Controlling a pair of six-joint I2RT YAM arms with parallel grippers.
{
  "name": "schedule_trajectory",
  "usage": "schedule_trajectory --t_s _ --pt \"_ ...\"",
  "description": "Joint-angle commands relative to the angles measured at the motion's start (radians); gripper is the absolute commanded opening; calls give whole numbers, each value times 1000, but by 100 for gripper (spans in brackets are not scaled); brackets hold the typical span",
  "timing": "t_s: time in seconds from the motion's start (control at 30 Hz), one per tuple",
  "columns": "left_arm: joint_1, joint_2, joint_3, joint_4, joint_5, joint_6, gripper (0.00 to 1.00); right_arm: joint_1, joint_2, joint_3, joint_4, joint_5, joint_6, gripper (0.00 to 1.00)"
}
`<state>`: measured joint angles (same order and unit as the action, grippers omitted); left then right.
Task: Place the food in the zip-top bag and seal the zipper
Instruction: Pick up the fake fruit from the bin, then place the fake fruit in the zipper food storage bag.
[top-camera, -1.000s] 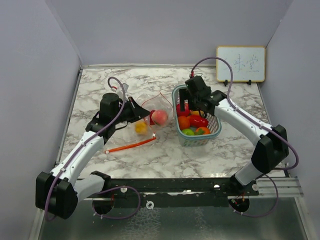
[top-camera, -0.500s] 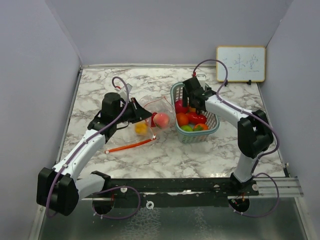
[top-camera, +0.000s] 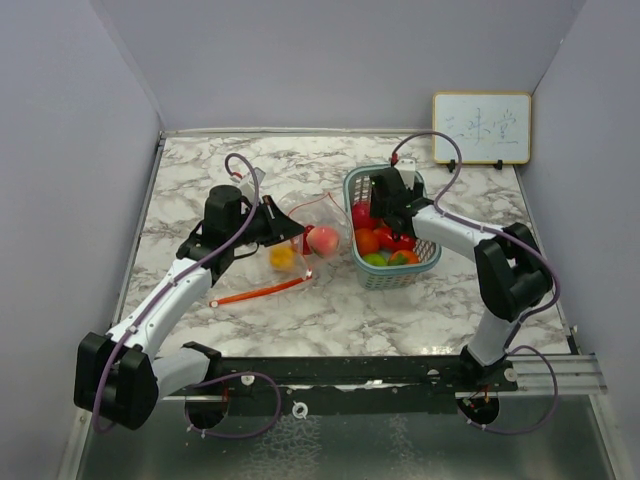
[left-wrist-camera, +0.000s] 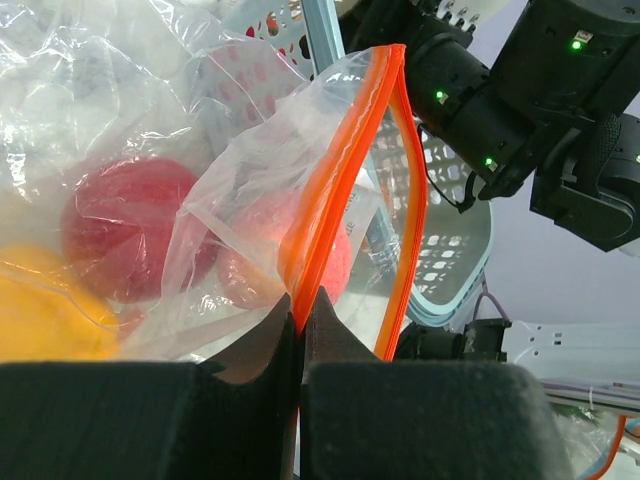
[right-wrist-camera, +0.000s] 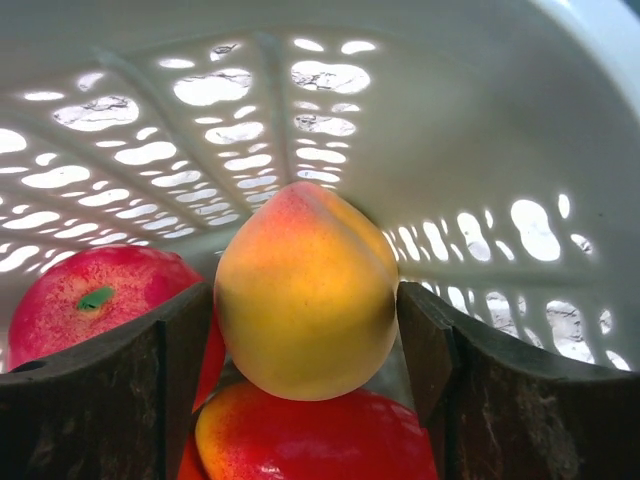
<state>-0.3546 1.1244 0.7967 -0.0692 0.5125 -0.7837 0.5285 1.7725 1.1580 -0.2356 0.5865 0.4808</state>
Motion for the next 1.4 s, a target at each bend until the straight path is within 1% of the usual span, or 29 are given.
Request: schedule_trajectory --t_s 0.0,0.1,0.17,0.27,0.4,0.47,0.57,0.63,0.67,0.73,0.9,1.03,1.17,1.23,1.37 --pt "5 -13 -22 63 45 -15 0 4 11 20 19 32 -29 78" --pt "5 -27 -22 52 45 -11 0 4 63 27 21 30 -29 81" --pt "5 -39 -21 44 38 -8 0 4 94 33 13 28 -19 78" --pt "5 -51 -19 34 33 -5 0 4 88 35 -17 48 -1 69" --pt "5 -60 -29 35 31 -13 0 4 -7 1 11 26 -21 49" --pt "5 -62 -32 38 32 -18 0 5 -58 -3 18 4 -35 42" --pt "6 -71 -36 41 28 -23 0 5 -143 -6 30 -38 -73 38" --pt "5 -75 -42 41 24 -25 0 5 -204 -21 64 -84 -111 38" --pt "6 -76 -46 40 21 -26 0 5 -234 -32 91 -135 -143 38" --pt "6 -75 -54 44 18 -30 0 5 -282 -44 114 -188 -164 38" --pt "6 -63 -65 58 17 -37 0 5 -375 -47 99 -366 -187 38" --pt "6 -40 -64 64 15 -42 0 5 -468 -76 144 -610 -227 38" --pt "5 -17 -44 83 34 -66 0 10 -530 -88 199 -937 -237 38" --pt "5 -5 -26 86 38 -71 0 18 -557 -112 235 -1036 -210 38" --pt "5 5 -2 84 31 -69 0 30 -609 -172 316 -1154 -175 38"
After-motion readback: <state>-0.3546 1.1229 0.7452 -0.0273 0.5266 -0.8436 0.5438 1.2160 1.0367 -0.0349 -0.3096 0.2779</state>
